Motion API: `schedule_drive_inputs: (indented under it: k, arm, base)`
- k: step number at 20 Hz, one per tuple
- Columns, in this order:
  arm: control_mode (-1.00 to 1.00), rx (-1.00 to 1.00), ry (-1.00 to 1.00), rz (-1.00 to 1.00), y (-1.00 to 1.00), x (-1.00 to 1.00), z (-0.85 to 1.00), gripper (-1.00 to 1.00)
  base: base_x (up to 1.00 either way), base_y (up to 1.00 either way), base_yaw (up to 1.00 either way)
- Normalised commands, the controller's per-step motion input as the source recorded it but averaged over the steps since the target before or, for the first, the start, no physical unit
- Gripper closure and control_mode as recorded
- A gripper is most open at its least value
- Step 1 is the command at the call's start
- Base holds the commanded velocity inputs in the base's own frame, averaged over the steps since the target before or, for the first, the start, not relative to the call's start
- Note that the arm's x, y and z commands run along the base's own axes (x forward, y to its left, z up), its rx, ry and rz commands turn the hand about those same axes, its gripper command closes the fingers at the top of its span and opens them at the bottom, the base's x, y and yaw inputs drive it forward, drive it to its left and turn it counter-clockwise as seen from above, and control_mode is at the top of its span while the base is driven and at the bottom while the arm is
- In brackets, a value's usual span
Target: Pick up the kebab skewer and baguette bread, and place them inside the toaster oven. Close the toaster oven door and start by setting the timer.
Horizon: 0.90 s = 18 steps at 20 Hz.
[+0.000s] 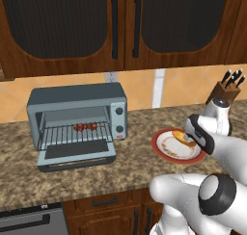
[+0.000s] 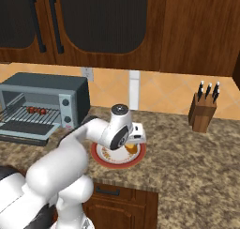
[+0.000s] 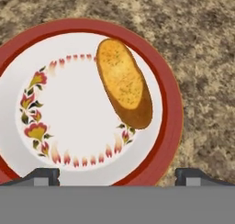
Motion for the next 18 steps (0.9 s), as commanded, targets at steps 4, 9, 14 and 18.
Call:
schedule_drive_inputs:
  k: [4,9,14,18]
  arm:
    - [-1.0,0.0,0.0,-0.02,-0.01,0.26,-0.18,-1.0]
    - [-1.0,0.0,0.0,0.0,0.0,0.4,-0.13,-1.0]
    - [-1.0,-0.01,0.0,0.0,0.0,0.42,-0.17,-1.0]
    - [-1.0,0.0,0.0,0.0,0.0,0.25,-0.21,-1.0]
  base:
    - [0.0,0.0,0.0]
    - [0.0,0.0,0.0]
    - [0.0,0.0,0.0]
    - [0.0,0.0,0.0]
